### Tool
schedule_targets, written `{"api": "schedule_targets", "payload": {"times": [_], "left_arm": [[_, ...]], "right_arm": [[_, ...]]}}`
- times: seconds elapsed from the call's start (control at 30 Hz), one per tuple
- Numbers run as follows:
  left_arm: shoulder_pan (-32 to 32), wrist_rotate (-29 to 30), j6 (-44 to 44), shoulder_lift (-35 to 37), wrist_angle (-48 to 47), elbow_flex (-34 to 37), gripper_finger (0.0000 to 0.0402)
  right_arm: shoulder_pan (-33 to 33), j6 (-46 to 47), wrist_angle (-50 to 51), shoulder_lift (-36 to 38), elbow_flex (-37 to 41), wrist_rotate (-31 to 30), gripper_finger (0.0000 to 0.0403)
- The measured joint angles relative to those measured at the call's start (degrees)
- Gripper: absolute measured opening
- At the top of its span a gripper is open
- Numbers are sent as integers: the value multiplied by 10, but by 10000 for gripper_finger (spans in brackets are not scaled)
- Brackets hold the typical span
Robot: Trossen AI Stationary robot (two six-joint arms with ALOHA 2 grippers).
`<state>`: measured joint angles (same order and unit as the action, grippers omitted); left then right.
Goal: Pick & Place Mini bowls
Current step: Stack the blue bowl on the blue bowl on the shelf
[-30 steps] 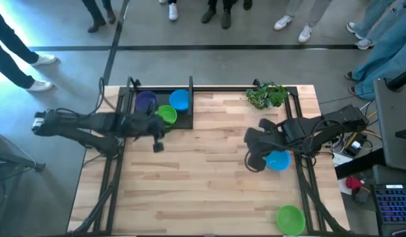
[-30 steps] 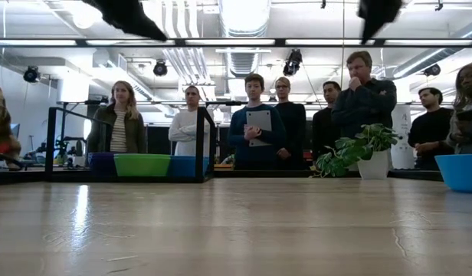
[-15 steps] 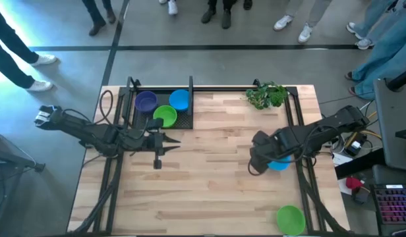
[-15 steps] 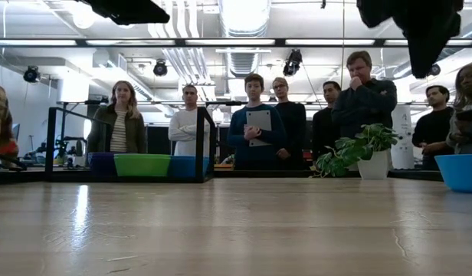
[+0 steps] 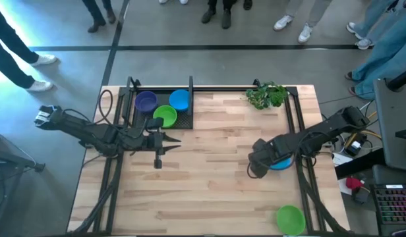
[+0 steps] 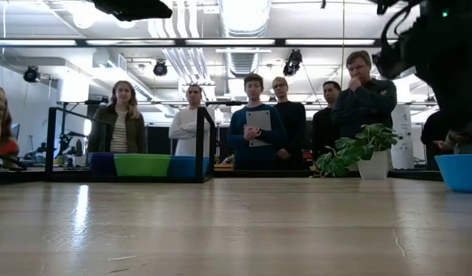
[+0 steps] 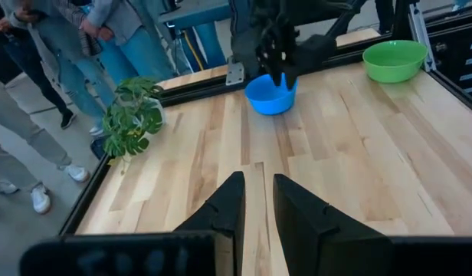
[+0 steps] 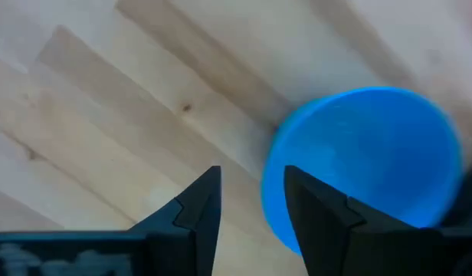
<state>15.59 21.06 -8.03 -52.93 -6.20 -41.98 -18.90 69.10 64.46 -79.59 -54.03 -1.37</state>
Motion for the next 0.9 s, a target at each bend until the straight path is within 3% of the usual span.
{"api": "schedule_targets", "payload": {"times": [0.9], "left_arm": [[0,-1,-5,0,2,0,64]], "right_arm": [[0,25,-102,-18,107,7,127]]}}
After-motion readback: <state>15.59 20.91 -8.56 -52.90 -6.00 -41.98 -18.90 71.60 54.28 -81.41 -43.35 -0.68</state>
